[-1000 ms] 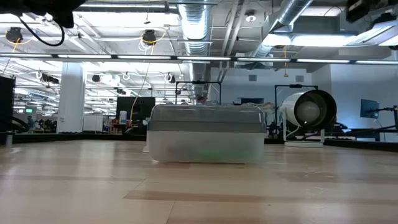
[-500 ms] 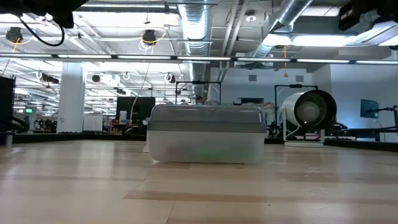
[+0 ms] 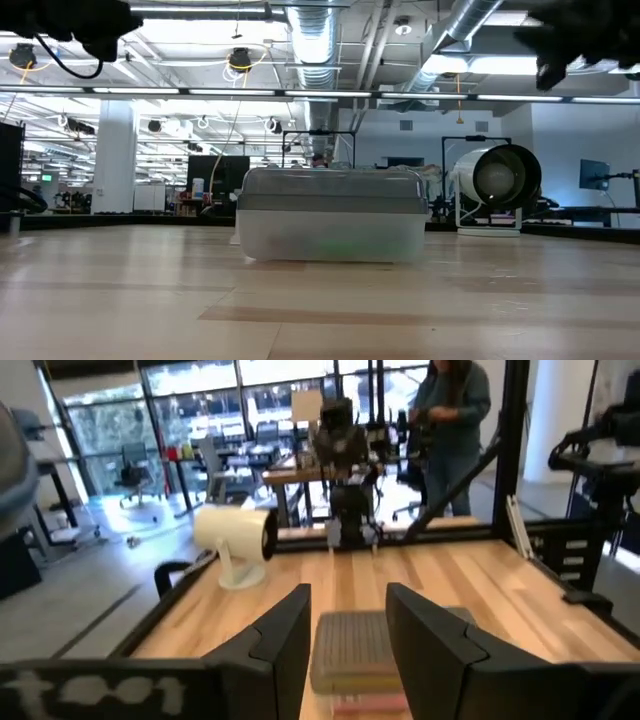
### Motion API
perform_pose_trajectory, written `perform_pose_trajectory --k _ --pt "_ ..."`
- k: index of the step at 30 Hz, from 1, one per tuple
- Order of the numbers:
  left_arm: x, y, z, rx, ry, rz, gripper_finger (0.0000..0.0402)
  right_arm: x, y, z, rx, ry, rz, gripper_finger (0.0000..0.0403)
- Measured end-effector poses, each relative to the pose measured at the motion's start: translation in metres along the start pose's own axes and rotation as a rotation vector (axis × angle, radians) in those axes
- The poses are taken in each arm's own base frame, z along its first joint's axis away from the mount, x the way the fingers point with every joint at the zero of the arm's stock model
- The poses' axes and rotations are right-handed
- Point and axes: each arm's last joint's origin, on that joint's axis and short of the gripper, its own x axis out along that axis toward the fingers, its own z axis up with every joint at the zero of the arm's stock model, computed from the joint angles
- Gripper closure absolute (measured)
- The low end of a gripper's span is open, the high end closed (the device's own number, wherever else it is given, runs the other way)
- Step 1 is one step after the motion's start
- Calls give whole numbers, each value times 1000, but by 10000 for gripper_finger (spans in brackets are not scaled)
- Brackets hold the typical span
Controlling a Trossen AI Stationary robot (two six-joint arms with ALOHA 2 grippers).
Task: Pick & place school supplies into a supply box
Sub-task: Return to Home Position
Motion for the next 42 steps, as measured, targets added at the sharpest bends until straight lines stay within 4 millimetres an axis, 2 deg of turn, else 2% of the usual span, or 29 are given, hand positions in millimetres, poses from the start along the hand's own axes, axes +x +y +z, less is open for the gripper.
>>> perform_pose_trajectory --k 2,5,7,12,19,25,34,38,42 --pt "0 0 3 6 -27 3 278 3 -2 -10 20 4 -24 281" --pt "0 0 3 9 -33 3 278 5 0 -13 22 -43 -33 281" --pt "0 0 3 10 -29 3 278 6 1 -19 32 -5 -49 281" --pt "0 0 0 18 3 0 278 6 4 -22 11 34 -11 281" --pt "1 0 -5 33 44 2 278 7 3 -30 18 72 -55 281" --pt "1 -1 -7 4 51 2 278 13 -1 -57 52 3 -45 281" --pt "4 -1 -4 -15 -17 9 278 13 -2 -54 14 -28 -51 281" --pt "16 -4 -21 6 -86 14 278 13 -2 -54 13 -26 -50 281" --pt "30 -9 -51 -26 -159 20 278 13 -2 -54 13 -26 -50 281"
